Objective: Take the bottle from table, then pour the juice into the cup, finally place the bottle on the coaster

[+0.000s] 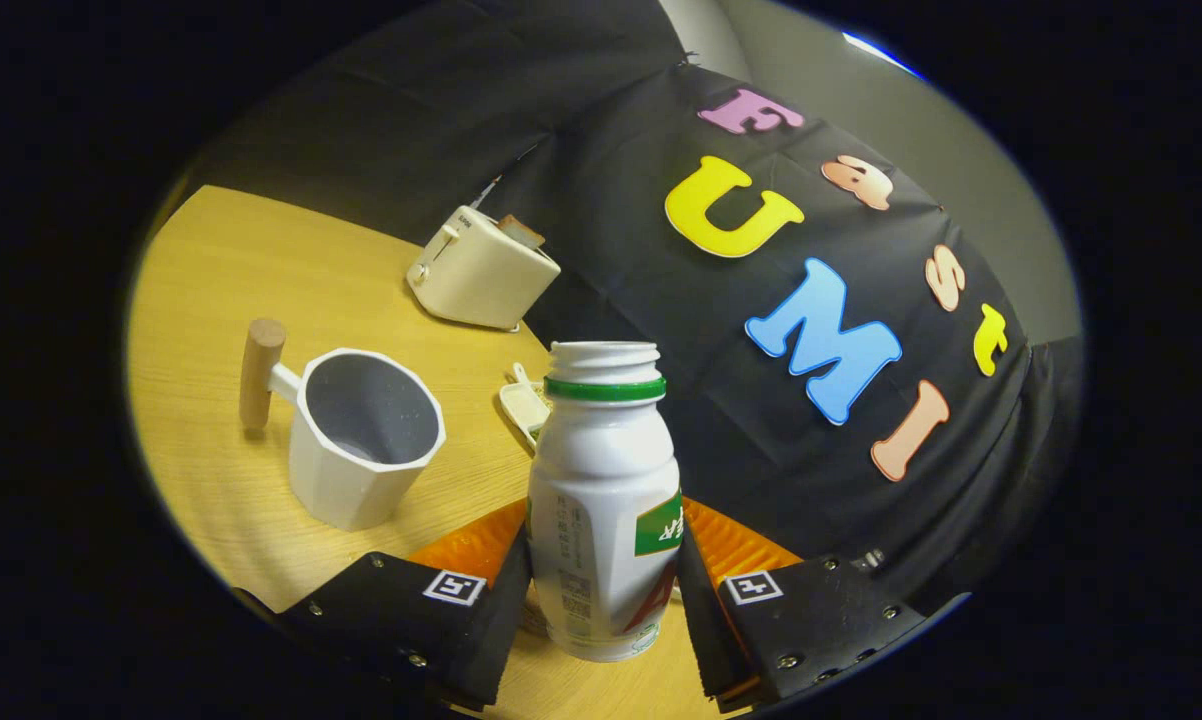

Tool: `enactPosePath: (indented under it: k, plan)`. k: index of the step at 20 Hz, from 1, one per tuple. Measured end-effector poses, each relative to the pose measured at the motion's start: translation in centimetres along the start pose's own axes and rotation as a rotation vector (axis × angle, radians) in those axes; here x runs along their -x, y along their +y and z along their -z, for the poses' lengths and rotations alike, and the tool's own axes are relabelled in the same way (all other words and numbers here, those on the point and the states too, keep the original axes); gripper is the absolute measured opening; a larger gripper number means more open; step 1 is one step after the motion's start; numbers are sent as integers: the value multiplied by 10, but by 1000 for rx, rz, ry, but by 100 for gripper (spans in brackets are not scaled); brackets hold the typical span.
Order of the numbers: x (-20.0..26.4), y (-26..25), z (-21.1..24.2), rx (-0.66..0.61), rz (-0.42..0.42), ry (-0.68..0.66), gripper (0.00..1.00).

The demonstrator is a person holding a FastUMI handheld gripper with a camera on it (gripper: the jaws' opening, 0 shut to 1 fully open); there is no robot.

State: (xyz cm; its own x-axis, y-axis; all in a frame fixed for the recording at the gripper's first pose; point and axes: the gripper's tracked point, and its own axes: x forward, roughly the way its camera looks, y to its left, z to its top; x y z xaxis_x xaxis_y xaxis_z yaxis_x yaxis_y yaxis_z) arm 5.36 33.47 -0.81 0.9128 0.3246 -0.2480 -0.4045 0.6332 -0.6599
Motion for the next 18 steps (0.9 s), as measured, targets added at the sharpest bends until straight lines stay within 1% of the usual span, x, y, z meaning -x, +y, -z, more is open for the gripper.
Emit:
enactPosePath:
  k: [5,9,12,18]
  plan:
    - [-2,-5,4,-143,-20,-30,72]
    - [-3,-10,7,-239,-10,-56,72]
    - [-4,-15,6,-349,-3,-85,72]
    - [-15,-24,13,-578,-22,-107,72]
